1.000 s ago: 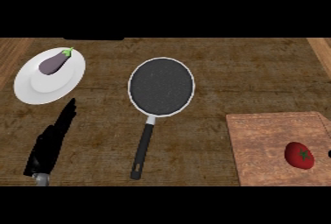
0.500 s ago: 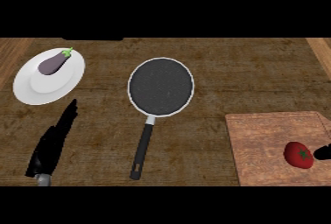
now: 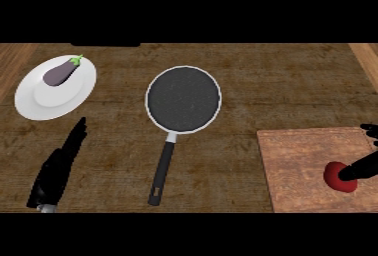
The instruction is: Pick the tomato from the cutting board and place it in the pan
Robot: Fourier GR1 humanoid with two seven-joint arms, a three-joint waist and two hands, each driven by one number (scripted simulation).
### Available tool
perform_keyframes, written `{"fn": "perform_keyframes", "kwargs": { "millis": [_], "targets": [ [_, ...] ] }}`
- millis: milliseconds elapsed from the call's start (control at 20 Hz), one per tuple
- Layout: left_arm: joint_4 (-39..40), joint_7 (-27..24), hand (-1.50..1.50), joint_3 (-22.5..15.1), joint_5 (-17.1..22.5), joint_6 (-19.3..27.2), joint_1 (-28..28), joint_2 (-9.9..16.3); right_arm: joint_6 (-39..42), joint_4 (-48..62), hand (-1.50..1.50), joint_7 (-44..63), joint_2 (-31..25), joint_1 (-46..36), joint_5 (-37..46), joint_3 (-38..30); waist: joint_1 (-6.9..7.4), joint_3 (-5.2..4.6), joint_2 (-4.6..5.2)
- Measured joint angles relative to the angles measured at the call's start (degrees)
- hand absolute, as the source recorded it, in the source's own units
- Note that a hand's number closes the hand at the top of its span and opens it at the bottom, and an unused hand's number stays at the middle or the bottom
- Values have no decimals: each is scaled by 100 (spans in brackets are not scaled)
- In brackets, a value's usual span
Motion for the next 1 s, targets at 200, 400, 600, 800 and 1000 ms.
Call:
{"fn": "perform_keyframes", "kwargs": {
  "millis": [200,400,600,800,1000],
  "targets": [
    [26,100,0,103,16,-89,-130,1,36,233,-150,3,173,-59,125,147,-21,1,2],
    [10,30,0,149,-16,-156,-59,-20,82,422,-150,21,345,-123,191,246,-28,2,-1],
    [111,-18,0,260,-27,-215,-76,-43,95,437,-150,11,457,-22,277,304,-53,1,-5],
    [-53,88,0,256,-102,-222,-7,-101,124,509,-150,17,567,-8,351,326,-51,1,-7],
    [3,-4,0,265,-176,-238,21,-207,168,689,-150,-12,720,-66,501,333,-50,2,-6]
  ]
}}
